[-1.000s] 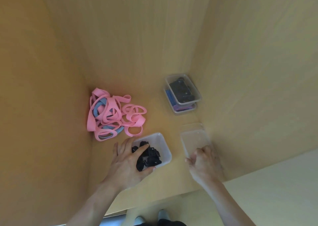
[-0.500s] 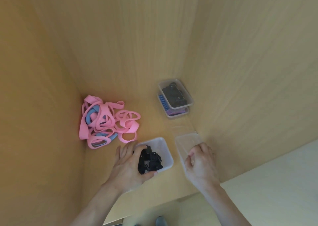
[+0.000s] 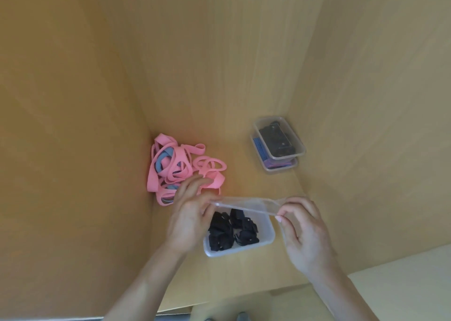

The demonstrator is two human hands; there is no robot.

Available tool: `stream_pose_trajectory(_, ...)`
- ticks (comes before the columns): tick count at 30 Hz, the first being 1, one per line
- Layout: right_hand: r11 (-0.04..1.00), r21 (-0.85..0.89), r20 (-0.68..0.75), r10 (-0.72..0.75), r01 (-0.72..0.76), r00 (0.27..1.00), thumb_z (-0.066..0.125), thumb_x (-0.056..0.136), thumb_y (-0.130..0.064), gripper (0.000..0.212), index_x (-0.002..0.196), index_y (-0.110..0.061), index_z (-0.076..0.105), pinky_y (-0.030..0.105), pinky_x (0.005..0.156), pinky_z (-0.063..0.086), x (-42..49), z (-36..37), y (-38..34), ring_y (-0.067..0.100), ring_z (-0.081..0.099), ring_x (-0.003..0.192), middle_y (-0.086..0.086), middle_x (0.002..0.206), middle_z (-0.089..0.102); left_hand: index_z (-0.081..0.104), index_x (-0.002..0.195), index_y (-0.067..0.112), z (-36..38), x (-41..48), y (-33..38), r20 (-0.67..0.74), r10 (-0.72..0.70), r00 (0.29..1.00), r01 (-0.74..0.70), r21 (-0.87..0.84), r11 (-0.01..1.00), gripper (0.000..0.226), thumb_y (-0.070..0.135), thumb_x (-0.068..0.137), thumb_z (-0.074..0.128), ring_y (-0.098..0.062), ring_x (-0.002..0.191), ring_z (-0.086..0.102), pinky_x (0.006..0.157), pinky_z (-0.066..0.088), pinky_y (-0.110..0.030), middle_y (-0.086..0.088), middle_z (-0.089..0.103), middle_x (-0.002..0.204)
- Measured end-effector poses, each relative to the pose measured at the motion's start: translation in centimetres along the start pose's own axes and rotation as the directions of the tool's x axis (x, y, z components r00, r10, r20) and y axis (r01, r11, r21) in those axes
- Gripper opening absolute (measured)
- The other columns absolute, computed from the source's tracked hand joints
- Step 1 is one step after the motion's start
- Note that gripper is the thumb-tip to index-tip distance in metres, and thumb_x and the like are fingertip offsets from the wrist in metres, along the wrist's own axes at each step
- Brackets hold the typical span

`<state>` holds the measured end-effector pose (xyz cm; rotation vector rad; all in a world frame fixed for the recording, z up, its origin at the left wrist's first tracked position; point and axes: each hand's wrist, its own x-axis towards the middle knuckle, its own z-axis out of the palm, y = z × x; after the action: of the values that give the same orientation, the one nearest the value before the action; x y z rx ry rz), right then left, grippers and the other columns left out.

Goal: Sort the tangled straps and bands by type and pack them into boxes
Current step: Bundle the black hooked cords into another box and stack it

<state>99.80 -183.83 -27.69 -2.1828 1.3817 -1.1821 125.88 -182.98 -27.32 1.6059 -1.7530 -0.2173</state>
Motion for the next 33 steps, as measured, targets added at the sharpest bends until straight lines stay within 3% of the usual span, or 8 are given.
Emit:
stream_pose_trajectory(3, 0.993, 0.117, -0.011, 0.032, -0.031, 0.999, 0.068, 0.094, -0.015, 0.004, 0.096, -0.017, 0.064, 0.018, 0.090, 0.044, 0.9, 0.0, -0.5, 0.011, 0.063, 0.100, -0.012, 0.101, 0.062, 0.079, 0.087, 0.016, -1.3, -0.5, 0.3, -0.036, -0.034, 0.999, 0.032, -0.062, 0.998, 0.015, 0.002, 0.083, 0.077, -0.007, 0.112, 0.051, 0.097, 0.039, -0.027, 0.012, 0.064, 0.109)
stream_pose_trajectory(7, 0.943, 0.280, -0.012, 0.188, -0.177, 0.982, 0.074, 0.088, -0.010, 0.014, 0.095, -0.020, 0.067, 0.010, 0.084, 0.043, 2.3, 0.5, -1.0, 0.010, 0.065, 0.093, -0.011, 0.093, 0.069, 0.075, 0.079, 0.042, -2.4, -1.0, 1.2, 0.112, -0.251, 0.962, 0.274, -0.328, 0.904, 0.028, 0.017, 0.090, 0.074, 0.002, 0.094, 0.058, 0.086, 0.040, -0.010, 0.015, 0.069, 0.092)
stream_pose_trajectory(13, 0.778, 0.528, 0.048, 0.375, -0.342, 0.926, 0.070, 0.093, -0.012, 0.022, 0.096, -0.034, 0.069, 0.015, 0.074, 0.051, 3.7, 3.1, -0.1, 0.011, 0.066, 0.077, -0.007, 0.083, 0.070, 0.073, 0.091, 0.020, -1.6, -2.2, 0.4, 0.198, -0.511, 0.837, 0.528, -0.539, 0.656, 0.016, 0.008, 0.083, 0.080, -0.017, 0.066, 0.053, 0.070, 0.045, -0.035, -0.006, 0.060, 0.070)
stream_pose_trajectory(15, 0.773, 0.513, 0.062, 0.400, -0.373, 0.914, 0.072, 0.091, -0.010, 0.032, 0.098, -0.041, 0.066, 0.018, 0.070, 0.050, 3.5, 4.4, 0.8, 0.013, 0.061, 0.072, -0.003, 0.079, 0.064, 0.062, 0.112, 0.021, -0.9, -2.7, -0.1, 0.203, -0.571, 0.796, 0.575, -0.548, 0.607, 0.041, 0.006, 0.080, 0.082, -0.016, 0.064, 0.051, 0.068, 0.045, -0.031, -0.005, 0.053, 0.068)
stream_pose_trajectory(18, 0.788, 0.455, 0.085, 0.424, -0.414, 0.902, 0.075, 0.089, -0.011, 0.034, 0.096, -0.043, 0.066, 0.016, 0.067, 0.048, 2.9, 6.0, 2.2, 0.012, 0.058, 0.069, -0.006, 0.075, 0.061, 0.052, 0.129, 0.032, 0.2, -3.7, -0.8, 0.197, -0.541, 0.818, 0.553, -0.528, 0.644, 0.063, 0.004, 0.081, 0.081, -0.009, 0.059, 0.048, 0.064, 0.045, -0.018, 0.003, 0.047, 0.062)
stream_pose_trajectory(22, 0.811, 0.365, 0.084, 0.459, -0.456, 0.884, 0.074, 0.089, -0.010, 0.033, 0.094, -0.041, 0.065, 0.014, 0.070, 0.047, 2.4, 7.6, 3.3, 0.011, 0.057, 0.070, -0.005, 0.078, 0.061, 0.054, 0.127, 0.040, 1.4, -4.7, -1.6, 0.192, -0.506, 0.841, 0.538, -0.404, 0.740, 0.057, 0.013, 0.084, 0.080, -0.002, 0.058, 0.048, 0.062, 0.042, -0.011, 0.013, 0.050, 0.061)
stream_pose_trajectory(28, 0.869, 0.192, 0.087, 0.448, -0.457, 0.890, 0.068, 0.094, -0.013, 0.021, 0.105, -0.029, 0.065, 0.010, 0.074, 0.043, 1.5, 8.5, 3.1, 0.002, 0.055, 0.078, -0.001, 0.095, 0.056, 0.048, 0.136, 0.044, 2.4, -5.9, -2.6, 0.185, -0.520, 0.834, 0.546, -0.140, 0.826, 0.057, 0.040, 0.085, 0.075, 0.004, 0.085, 0.053, 0.069, 0.044, -0.019, 0.018, 0.051, 0.095)
stream_pose_trajectory(33, 0.869, 0.139, 0.069, 0.470, -0.475, 0.880, 0.064, 0.096, -0.013, 0.018, 0.112, -0.020, 0.063, 0.016, 0.087, 0.041, 0.6, 8.7, 2.5, 0.003, 0.054, 0.092, -0.005, 0.113, 0.046, 0.036, 0.152, 0.029, 2.7, -6.3, -2.3, 0.229, -0.464, 0.856, 0.483, -0.032, 0.875, 0.061, 0.035, 0.097, 0.060, -0.003, 0.133, 0.038, 0.106, 0.037, -0.024, 0.016, 0.032, 0.143)
